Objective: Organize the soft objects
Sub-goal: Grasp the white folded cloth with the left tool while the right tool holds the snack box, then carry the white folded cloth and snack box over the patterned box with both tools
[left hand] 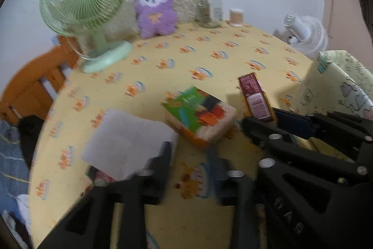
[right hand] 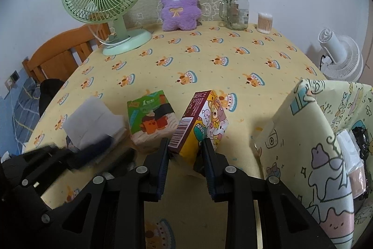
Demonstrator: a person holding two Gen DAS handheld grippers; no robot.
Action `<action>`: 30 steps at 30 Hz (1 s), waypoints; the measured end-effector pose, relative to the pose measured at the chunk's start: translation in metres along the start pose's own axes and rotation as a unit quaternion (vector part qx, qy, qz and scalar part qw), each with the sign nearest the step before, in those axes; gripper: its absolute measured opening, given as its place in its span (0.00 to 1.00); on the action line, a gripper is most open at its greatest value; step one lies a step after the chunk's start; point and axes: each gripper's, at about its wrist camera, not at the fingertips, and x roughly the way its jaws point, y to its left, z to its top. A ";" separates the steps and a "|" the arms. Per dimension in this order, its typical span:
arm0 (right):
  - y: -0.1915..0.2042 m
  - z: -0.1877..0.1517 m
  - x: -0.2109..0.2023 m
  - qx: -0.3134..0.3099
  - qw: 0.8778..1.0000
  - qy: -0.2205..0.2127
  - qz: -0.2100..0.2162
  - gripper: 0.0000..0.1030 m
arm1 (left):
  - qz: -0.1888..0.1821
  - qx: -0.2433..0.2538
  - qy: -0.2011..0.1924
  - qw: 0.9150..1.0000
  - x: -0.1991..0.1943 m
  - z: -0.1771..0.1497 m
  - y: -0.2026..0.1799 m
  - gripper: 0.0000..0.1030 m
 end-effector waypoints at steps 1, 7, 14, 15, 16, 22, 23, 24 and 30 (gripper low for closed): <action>0.002 0.001 -0.001 -0.004 1.000 -0.004 -0.001 0.29 | 0.007 0.003 -0.003 1.000 -0.001 0.001 0.000 0.39; 0.007 0.008 -0.005 -0.008 1.000 -0.018 0.001 0.29 | 0.036 -0.016 -0.010 0.999 -0.001 0.008 0.017 0.67; 0.017 0.017 0.002 -0.010 1.000 -0.026 0.006 0.28 | 0.037 -0.011 -0.017 0.999 0.001 0.011 0.023 0.86; 0.018 0.017 0.004 -0.011 1.000 -0.024 0.005 0.28 | 0.039 -0.012 -0.015 0.999 0.003 0.010 0.024 0.86; 0.019 0.017 0.006 -0.012 1.000 -0.023 0.005 0.28 | 0.041 -0.014 -0.012 0.999 0.007 0.010 0.026 0.86; 0.024 0.016 0.015 -0.018 1.000 -0.015 0.001 0.28 | 0.032 -0.020 0.014 0.999 0.023 0.007 0.030 0.75; 0.023 0.015 0.016 -0.018 1.000 -0.014 0.000 0.28 | 0.036 -0.018 0.022 0.999 0.026 0.006 0.030 0.67; 0.024 0.015 0.016 -0.018 1.000 -0.012 -0.001 0.28 | 0.043 -0.017 0.023 0.999 0.026 0.006 0.030 0.62; 0.021 0.013 0.018 -0.012 1.000 -0.005 -0.002 0.28 | 0.000 -0.021 0.028 0.999 0.022 0.003 0.028 0.14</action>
